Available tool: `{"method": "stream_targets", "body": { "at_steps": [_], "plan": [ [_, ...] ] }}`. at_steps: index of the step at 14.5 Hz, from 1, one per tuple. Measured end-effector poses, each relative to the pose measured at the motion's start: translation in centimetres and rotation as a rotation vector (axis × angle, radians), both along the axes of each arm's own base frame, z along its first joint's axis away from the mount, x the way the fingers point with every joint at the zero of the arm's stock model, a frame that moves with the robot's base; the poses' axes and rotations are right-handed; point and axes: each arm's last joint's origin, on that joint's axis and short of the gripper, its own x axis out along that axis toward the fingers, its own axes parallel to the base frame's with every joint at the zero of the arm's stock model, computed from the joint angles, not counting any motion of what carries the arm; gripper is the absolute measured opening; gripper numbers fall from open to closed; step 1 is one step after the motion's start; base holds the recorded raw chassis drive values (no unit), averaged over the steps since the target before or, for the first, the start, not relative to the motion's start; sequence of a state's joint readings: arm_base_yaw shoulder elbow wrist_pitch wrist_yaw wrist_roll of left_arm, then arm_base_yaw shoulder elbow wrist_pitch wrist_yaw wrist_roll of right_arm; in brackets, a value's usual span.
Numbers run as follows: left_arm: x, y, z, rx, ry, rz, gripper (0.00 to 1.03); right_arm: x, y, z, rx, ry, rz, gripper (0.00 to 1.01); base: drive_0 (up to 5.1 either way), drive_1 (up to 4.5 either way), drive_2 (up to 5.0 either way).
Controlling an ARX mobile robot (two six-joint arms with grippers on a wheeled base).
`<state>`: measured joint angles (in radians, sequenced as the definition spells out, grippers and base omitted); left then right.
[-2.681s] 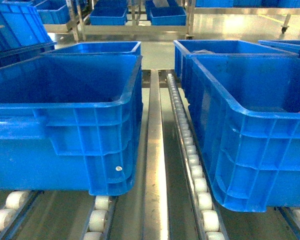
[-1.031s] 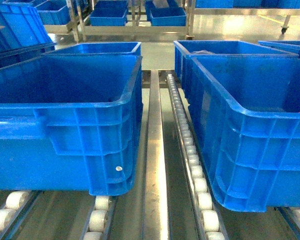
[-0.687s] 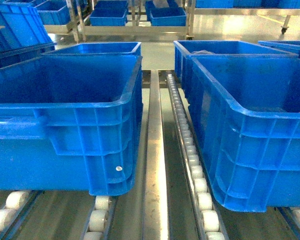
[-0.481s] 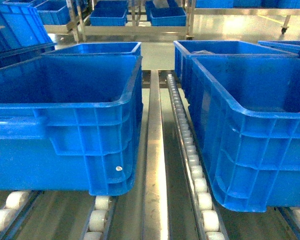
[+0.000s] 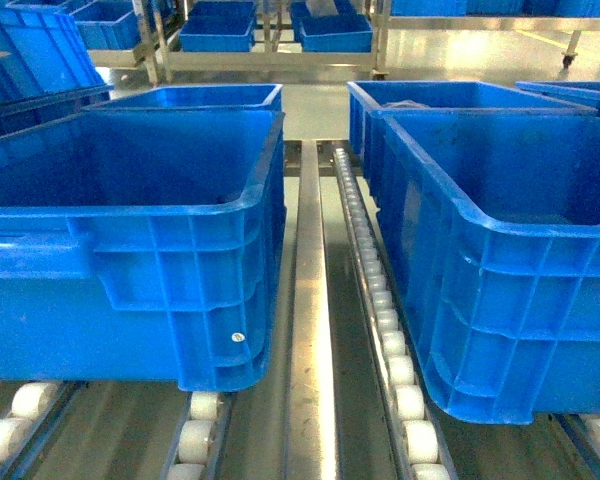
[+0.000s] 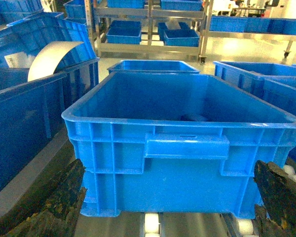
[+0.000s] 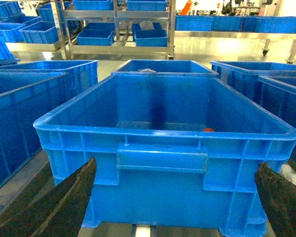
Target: Sort blue parts and orange caps into right shelf containers
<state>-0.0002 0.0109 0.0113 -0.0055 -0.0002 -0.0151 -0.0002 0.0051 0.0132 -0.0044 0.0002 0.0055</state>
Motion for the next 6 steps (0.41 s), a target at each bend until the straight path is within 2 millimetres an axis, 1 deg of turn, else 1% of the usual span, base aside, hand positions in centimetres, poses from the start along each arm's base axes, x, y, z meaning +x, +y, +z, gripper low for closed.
{"method": "stream_targets", "body": {
  "at_steps": [6],
  "plan": [
    [0.0, 0.0, 0.0, 0.0, 0.0, 0.0, 0.98, 0.0, 0.0, 0.0, 0.0, 0.0, 0.0, 0.98, 0.0, 0.0, 0.0]
  ]
}}
